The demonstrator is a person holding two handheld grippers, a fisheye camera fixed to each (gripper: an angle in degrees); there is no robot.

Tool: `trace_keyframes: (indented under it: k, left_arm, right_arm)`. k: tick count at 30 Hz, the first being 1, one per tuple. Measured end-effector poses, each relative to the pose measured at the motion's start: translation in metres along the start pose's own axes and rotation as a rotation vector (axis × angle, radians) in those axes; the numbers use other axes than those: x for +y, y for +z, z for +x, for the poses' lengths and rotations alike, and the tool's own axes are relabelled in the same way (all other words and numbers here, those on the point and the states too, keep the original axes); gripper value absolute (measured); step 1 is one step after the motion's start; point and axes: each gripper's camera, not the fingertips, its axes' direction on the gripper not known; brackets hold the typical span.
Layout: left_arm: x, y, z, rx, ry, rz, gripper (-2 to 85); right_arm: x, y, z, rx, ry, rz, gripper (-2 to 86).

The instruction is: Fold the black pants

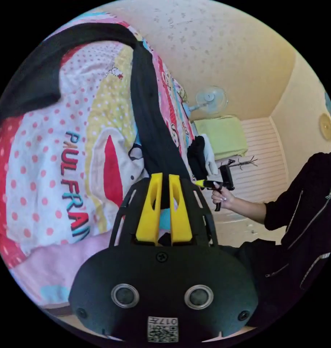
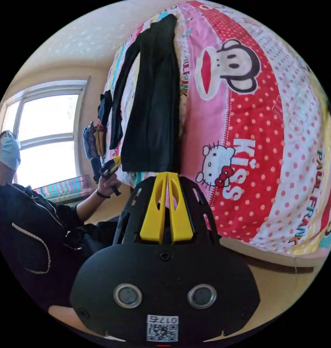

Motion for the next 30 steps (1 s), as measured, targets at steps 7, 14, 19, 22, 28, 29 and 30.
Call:
trace_keyframes:
  k: [7, 14, 19, 22, 28, 29, 30]
  left_arm:
    - [0.062, -0.084, 0.004, -0.110, -0.008, 0.135, 8.5]
    - [0.053, -0.178, 0.020, -0.598, 0.054, 0.285, 10.0]
    - [0.086, -0.184, 0.022, -0.611, 0.013, 0.494, 9.1]
    - [0.104, -0.148, 0.009, -0.799, -0.106, 0.426, 9.3]
    - [0.149, -0.107, -0.017, -0.944, -0.151, 0.493, 8.0]
    - [0.150, -0.108, -0.018, -0.947, -0.154, 0.488, 8.0]
    - [0.156, -0.110, -0.019, -0.949, -0.151, 0.492, 8.0]
  right_arm:
    - [0.018, 0.003, -0.037, -0.076, -0.020, 0.085, 3.6]
    - [-0.116, 0.110, -0.171, -0.143, -0.387, -0.097, 6.5]
    - [-0.188, 0.229, -0.230, -0.189, -0.242, -0.240, 7.8]
    - [-0.209, 0.274, -0.244, -0.165, -0.148, -0.216, 8.9]
    - [-0.219, 0.330, -0.238, -0.193, -0.017, -0.246, 6.9]
    - [-0.217, 0.334, -0.239, -0.186, 0.002, -0.246, 5.7]
    - [-0.214, 0.334, -0.242, -0.200, 0.015, -0.226, 4.8]
